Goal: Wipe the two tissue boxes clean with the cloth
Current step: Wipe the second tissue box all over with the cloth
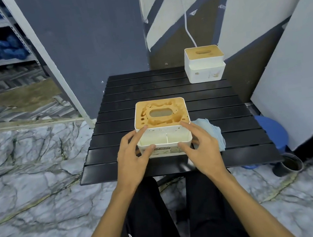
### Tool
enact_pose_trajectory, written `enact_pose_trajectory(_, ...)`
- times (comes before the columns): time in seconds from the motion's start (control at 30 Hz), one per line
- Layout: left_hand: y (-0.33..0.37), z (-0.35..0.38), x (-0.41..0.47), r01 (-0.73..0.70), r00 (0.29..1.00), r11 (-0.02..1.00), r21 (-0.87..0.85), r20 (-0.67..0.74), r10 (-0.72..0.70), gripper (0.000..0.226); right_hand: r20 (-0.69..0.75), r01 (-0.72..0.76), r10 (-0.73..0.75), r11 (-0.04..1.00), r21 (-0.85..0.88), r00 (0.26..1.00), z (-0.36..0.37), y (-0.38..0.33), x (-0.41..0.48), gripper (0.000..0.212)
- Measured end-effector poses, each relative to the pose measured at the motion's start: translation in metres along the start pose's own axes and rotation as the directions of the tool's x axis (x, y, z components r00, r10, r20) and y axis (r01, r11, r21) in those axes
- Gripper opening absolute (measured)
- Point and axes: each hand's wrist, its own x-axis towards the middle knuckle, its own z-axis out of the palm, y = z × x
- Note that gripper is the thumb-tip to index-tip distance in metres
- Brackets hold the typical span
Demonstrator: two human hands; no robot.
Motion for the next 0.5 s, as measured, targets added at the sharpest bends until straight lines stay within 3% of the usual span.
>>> enact_pose_trajectory(0.27,0.001,0.011,-0.001,0.016,1.000,1.000,0.013,-0.001,-0.016,0.055,0.010,-0.050,0.049,0.998,0.024,0.999,-0.016,-0.004,0.000,0.064)
enact_pose_trajectory(0.37,0.002,0.013,-0.001,0.022,1.000,1.000,0.012,-0.004,-0.022,0.055,-0.084,-0.099,0.102,0.994,0.047,0.991,-0.022,-0.001,-0.003,0.058)
enact_pose_trajectory(0.5,0.003,0.013,-0.002,0.025,1.000,1.000,0.013,-0.013,-0.024,0.056,-0.141,-0.130,0.110,0.981,-0.144,0.984,-0.022,0.017,0.001,0.047)
